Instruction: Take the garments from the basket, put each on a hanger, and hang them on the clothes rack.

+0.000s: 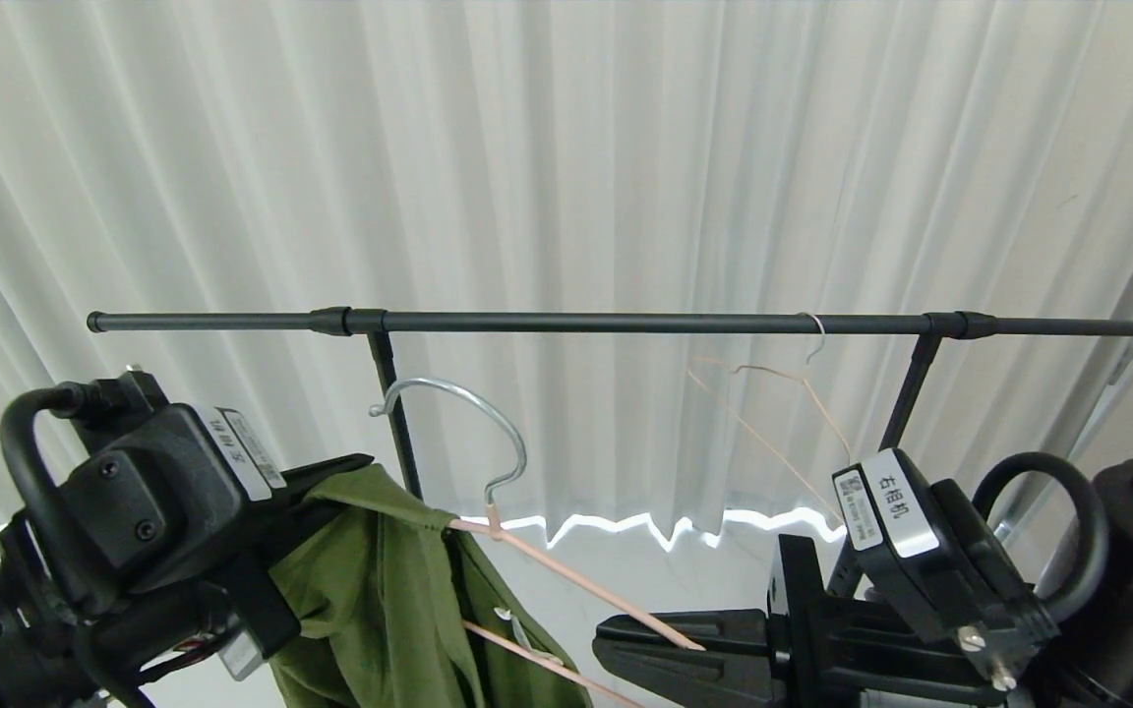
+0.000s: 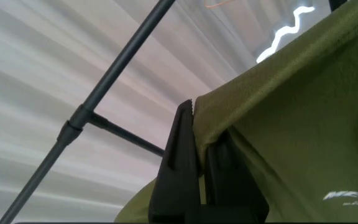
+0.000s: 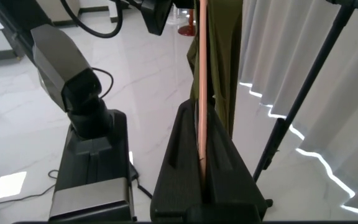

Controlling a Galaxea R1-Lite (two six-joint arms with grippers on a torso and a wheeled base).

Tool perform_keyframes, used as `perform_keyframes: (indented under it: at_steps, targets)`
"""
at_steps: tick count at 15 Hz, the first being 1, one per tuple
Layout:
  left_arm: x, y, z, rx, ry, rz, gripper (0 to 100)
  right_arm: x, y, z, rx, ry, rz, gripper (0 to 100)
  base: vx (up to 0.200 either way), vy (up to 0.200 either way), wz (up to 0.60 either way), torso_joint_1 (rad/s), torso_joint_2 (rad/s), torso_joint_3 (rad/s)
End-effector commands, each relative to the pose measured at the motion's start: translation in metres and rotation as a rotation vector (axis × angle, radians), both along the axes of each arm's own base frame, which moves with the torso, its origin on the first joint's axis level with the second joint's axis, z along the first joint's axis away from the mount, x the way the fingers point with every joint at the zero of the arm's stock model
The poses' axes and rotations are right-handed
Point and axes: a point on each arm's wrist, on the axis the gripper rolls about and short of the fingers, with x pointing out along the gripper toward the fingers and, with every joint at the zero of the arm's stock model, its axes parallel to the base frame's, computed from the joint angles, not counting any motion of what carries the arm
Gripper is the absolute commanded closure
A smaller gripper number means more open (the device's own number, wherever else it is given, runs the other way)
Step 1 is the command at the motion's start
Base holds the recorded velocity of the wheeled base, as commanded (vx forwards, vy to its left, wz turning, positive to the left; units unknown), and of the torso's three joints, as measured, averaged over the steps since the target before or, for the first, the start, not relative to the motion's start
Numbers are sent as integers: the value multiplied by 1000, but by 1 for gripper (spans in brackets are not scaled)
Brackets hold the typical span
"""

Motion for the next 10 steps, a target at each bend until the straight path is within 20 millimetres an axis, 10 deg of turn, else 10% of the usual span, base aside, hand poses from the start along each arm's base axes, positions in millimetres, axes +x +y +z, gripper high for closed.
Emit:
perform_keyframes:
  at_steps: [1, 5, 6, 10]
  targets:
    - [0, 0, 0, 1, -1, 4, 100, 0, 0, -1, -3, 1, 1, 100, 0, 0, 0, 0, 0, 0]
    - [-4, 3, -3, 1, -1, 5, 100, 0, 0, 1, 12, -5, 4, 100, 0, 0, 0, 0, 0, 0]
    - [-5, 4, -2, -3, -5, 5, 100, 0, 0, 1, 12, -3, 4, 0, 0, 0, 0, 0, 0, 0]
    - [-3, 9, 1, -7, -19, 51, 100, 3, -1, 2, 15, -10, -17, 0, 0, 0, 0, 0, 0, 0]
